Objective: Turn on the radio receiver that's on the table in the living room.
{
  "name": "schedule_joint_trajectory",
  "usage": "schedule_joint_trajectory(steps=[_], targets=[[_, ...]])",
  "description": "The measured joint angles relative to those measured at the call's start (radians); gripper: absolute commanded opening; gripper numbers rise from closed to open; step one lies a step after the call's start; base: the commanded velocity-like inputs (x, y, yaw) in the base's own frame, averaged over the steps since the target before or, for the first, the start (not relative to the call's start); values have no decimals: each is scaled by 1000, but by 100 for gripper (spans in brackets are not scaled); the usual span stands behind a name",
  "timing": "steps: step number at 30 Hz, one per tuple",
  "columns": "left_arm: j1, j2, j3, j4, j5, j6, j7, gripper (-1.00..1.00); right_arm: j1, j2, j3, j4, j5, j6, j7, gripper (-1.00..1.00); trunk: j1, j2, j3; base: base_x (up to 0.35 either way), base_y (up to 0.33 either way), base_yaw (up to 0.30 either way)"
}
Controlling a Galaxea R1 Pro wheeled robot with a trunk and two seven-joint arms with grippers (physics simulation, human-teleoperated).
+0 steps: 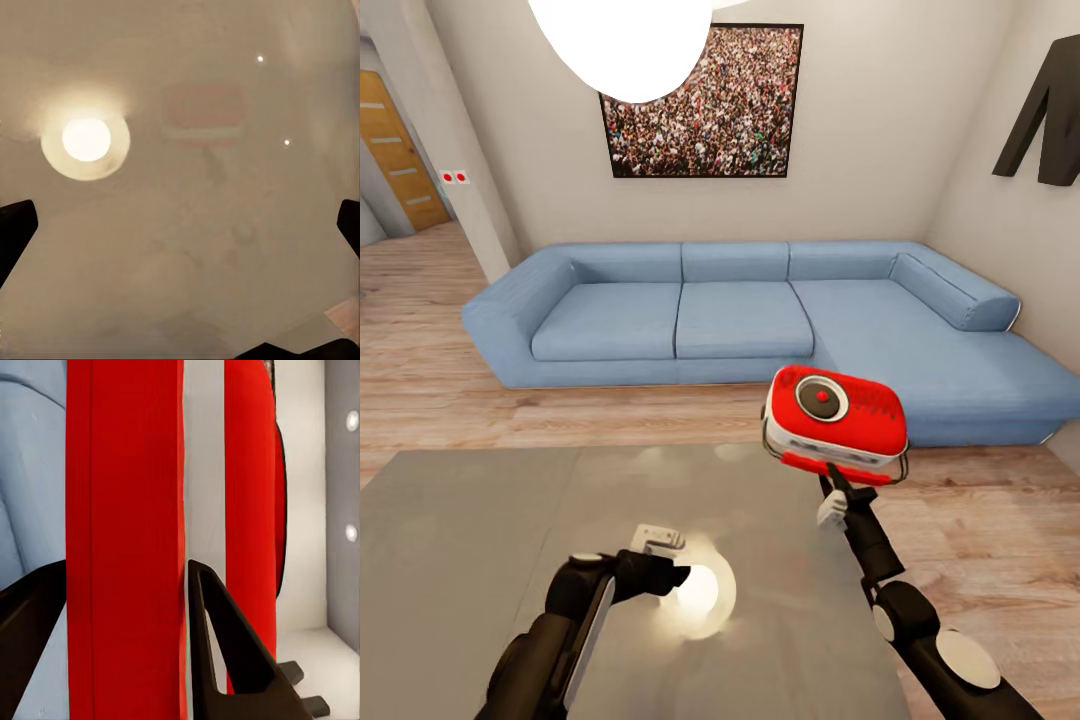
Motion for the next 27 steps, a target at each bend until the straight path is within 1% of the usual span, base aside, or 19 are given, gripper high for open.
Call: schedule_joint_trajectory(steps=[2, 3, 5, 7, 12, 14, 19, 27], targets=[[0, 1, 1, -11, 0, 19, -1, 100, 0, 1, 2, 3, 16, 3, 2, -100, 0, 0, 0, 0, 0, 0], [0, 1, 1, -12, 0, 21, -1, 100, 0, 2, 2, 3, 18, 4, 3, -100, 0, 0, 0, 0, 0, 0], [0, 1, 2, -15, 0, 25, -1, 100, 0, 17, 2, 1, 25, 10, 5, -100, 0, 0, 0, 0, 0, 0], [0, 2, 2, -16, -1, 28, -1, 100, 0, 40, 1, 1, 29, 22, 6, -100, 0, 0, 0, 0, 0, 0], [0, 2, 4, -17, -2, 34, -1, 100, 0, 63, 3, -2, 29, 35, 7, -100, 0, 0, 0, 0, 0, 0], [0, 4, 4, -17, -2, 34, -1, 100, 0, 65, 6, -2, 28, 36, 8, -100, 0, 0, 0, 0, 0, 0], [0, 25, 5, -18, 0, 36, -1, 100, 0, 65, 12, -3, 26, 39, 8, -100, 0, 0, 0, 0, 0, 0], [0, 29, 4, -18, 1, 37, -1, 100, 0, 63, 14, 1, 23, 38, 7, -100, 0, 0, 0, 0, 0, 0]])
